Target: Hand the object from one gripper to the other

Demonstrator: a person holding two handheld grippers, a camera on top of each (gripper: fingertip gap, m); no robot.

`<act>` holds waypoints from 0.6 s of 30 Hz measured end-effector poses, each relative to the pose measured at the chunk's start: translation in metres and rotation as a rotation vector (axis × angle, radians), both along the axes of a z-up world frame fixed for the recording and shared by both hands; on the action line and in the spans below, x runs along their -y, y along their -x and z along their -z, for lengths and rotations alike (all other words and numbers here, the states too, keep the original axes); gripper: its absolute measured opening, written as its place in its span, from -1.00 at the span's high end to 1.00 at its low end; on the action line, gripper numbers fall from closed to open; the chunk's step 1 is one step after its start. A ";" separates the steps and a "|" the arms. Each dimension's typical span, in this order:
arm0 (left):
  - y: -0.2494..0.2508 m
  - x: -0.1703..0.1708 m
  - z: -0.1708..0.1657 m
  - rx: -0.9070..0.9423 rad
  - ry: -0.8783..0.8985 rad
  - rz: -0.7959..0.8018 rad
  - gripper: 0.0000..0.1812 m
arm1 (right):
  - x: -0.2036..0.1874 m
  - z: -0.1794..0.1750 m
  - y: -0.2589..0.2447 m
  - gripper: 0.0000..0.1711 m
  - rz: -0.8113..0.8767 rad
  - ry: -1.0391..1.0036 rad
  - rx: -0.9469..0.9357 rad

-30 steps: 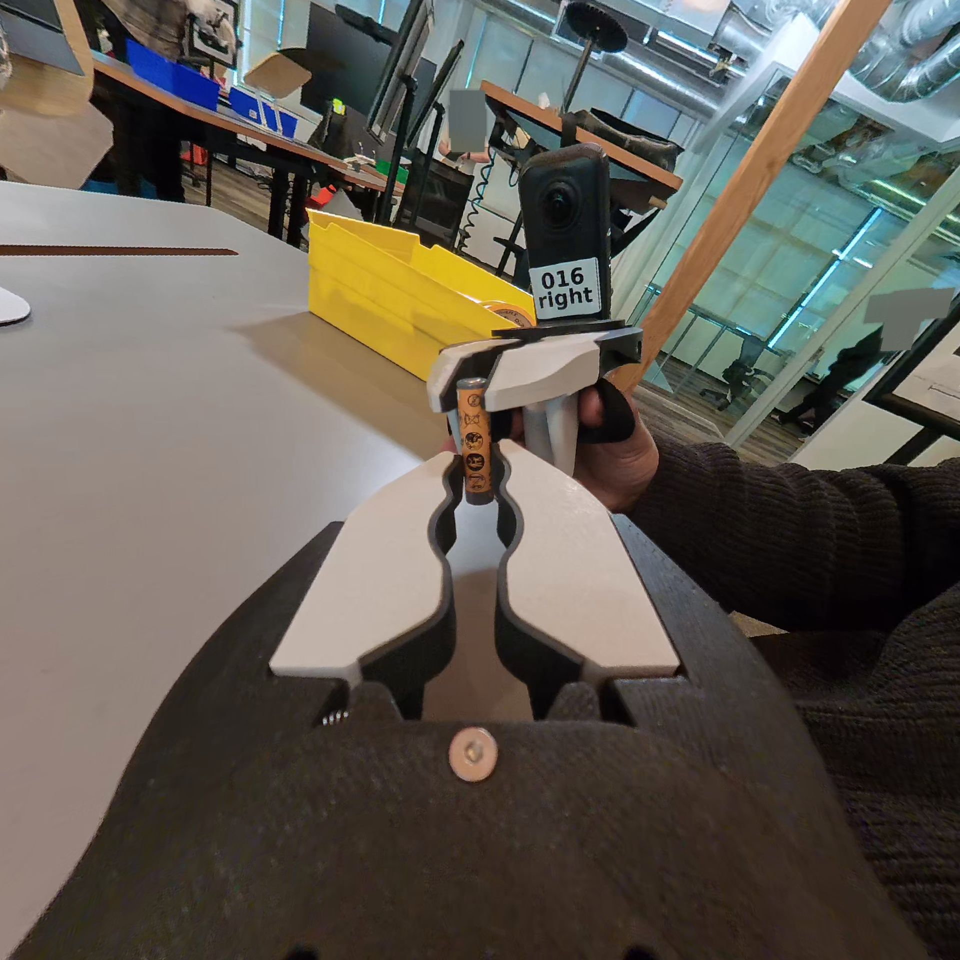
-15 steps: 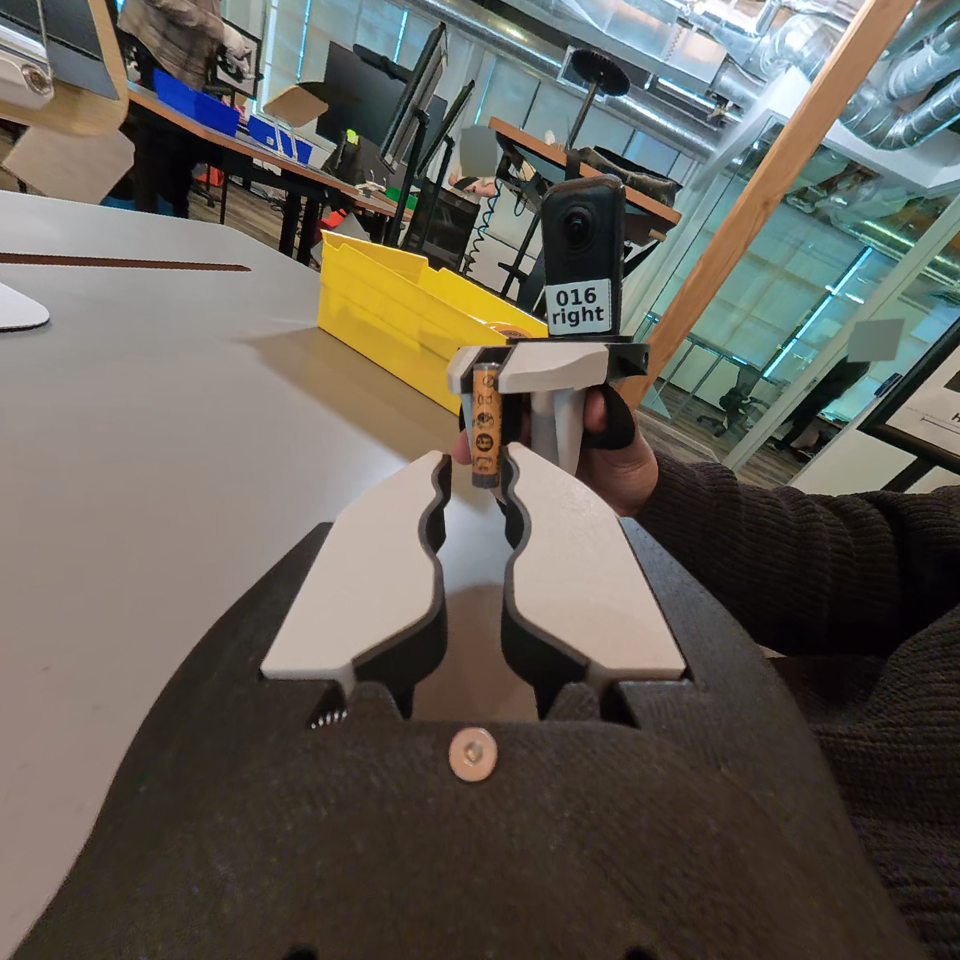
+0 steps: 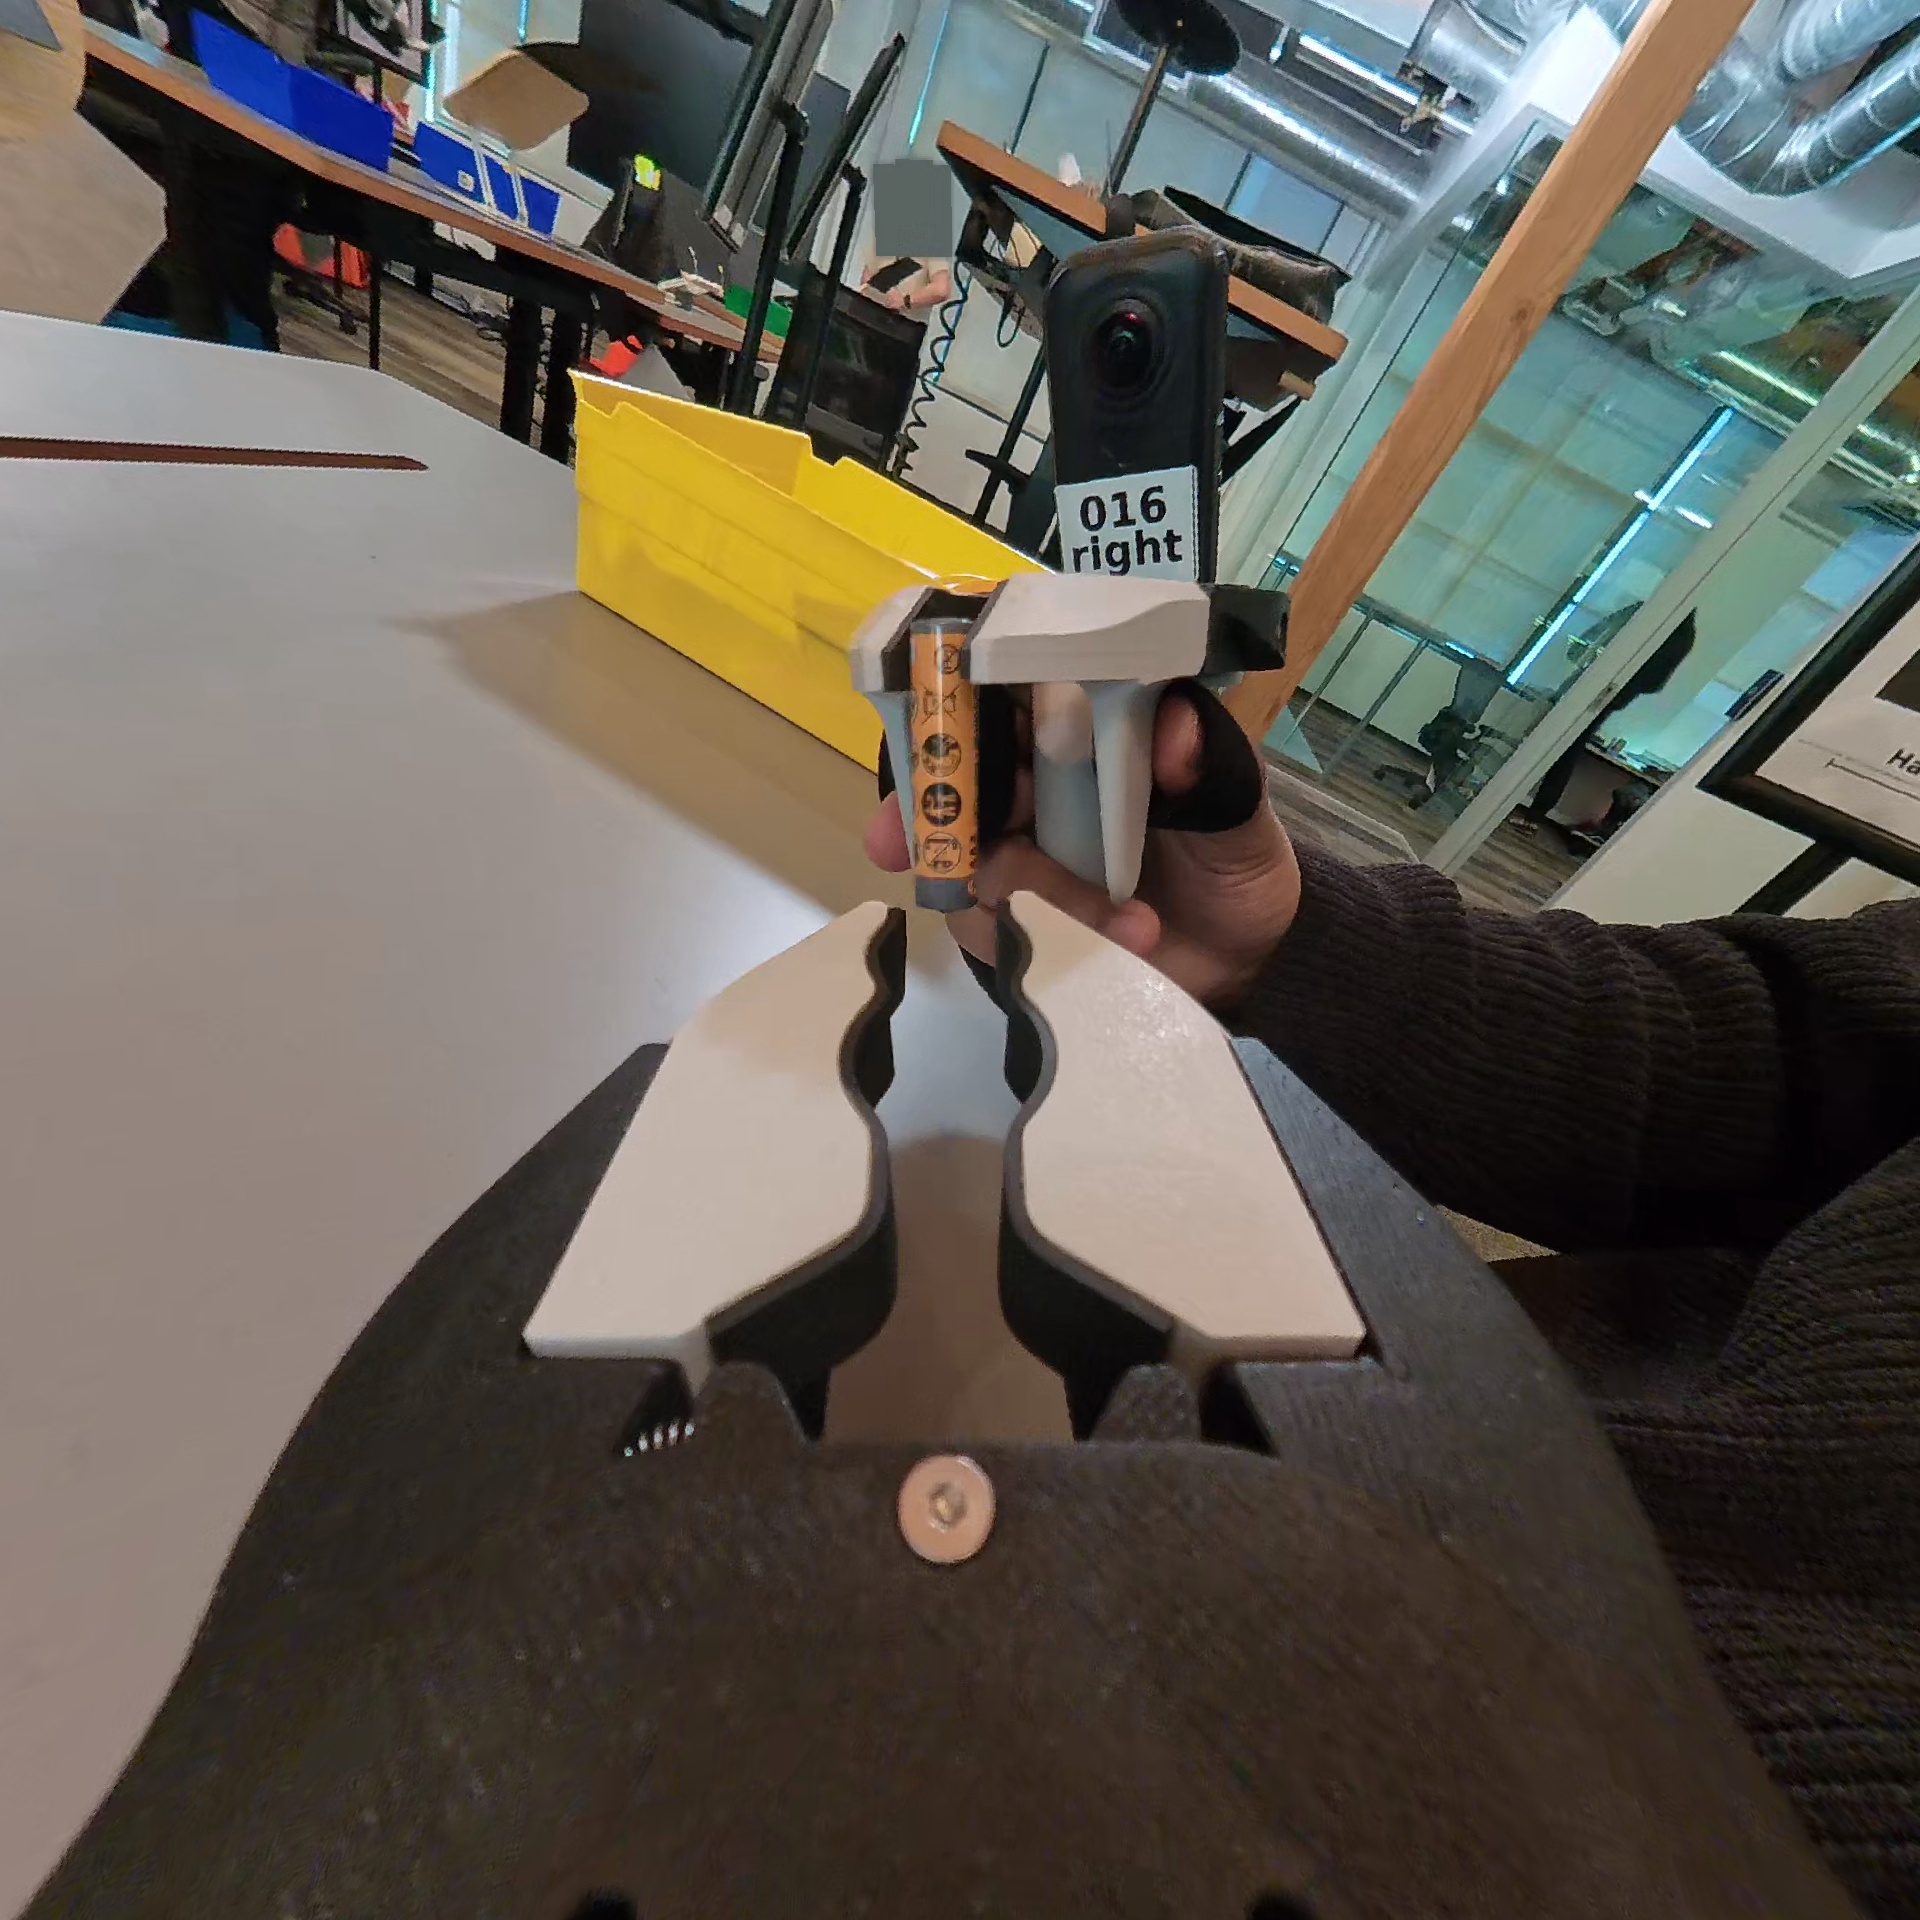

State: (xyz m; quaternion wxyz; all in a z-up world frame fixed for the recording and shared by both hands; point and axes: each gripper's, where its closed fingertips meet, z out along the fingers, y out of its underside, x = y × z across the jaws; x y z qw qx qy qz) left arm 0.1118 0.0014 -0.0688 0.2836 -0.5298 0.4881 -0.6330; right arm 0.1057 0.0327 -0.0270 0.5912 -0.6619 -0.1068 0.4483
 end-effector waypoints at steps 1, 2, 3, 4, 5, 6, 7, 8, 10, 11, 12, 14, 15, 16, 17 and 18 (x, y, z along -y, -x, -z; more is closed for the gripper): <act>0.000 0.000 0.000 0.001 0.000 -0.001 0.83 | 0.000 0.000 0.000 0.88 -0.001 -0.001 -0.004; 0.000 0.000 -0.001 0.005 -0.001 -0.003 0.84 | 0.000 -0.001 0.000 0.88 -0.002 0.000 -0.008; 0.000 -0.001 -0.002 0.013 -0.001 -0.006 0.87 | 0.000 0.000 0.000 0.88 -0.004 0.002 -0.011; 0.001 -0.001 -0.004 0.023 0.003 -0.009 0.88 | 0.000 -0.001 0.000 0.88 -0.006 0.002 -0.014; 0.001 -0.002 -0.005 0.031 0.008 -0.013 0.89 | 0.000 -0.001 0.000 0.88 -0.007 0.003 -0.016; 0.002 -0.004 -0.006 0.037 0.015 -0.016 0.89 | 0.000 -0.001 0.000 0.88 -0.005 0.002 -0.017; 0.002 -0.005 -0.007 0.040 0.023 -0.017 0.89 | 0.000 -0.001 -0.001 0.88 -0.003 0.001 -0.015; 0.003 -0.007 -0.008 0.044 0.034 -0.019 0.88 | 0.000 -0.001 -0.001 0.88 -0.001 0.001 -0.014; 0.004 -0.011 -0.011 0.060 0.058 -0.028 0.88 | 0.000 -0.002 -0.003 0.88 0.004 0.000 -0.023; 0.005 -0.013 -0.014 0.072 0.074 -0.034 0.88 | 0.000 -0.002 -0.004 0.88 0.005 0.002 -0.029; 0.006 -0.016 -0.016 0.085 0.095 -0.040 0.88 | 0.000 -0.002 -0.005 0.88 0.005 0.004 -0.035; 0.009 -0.023 -0.022 0.118 0.145 -0.053 0.88 | -0.001 -0.002 -0.005 0.88 0.002 0.009 -0.040; 0.011 -0.026 -0.025 0.133 0.171 -0.056 0.88 | -0.001 -0.001 -0.004 0.88 0.000 0.012 -0.036; 0.012 -0.028 -0.027 0.148 0.195 -0.060 0.89 | -0.001 0.000 -0.002 0.88 -0.002 0.015 -0.029; 0.013 -0.031 -0.030 0.162 0.216 -0.064 0.89 | -0.001 0.002 -0.001 0.88 -0.005 0.019 -0.017; 0.015 -0.034 -0.032 0.177 0.234 -0.068 0.90 | -0.001 0.004 0.001 0.88 -0.007 0.023 -0.003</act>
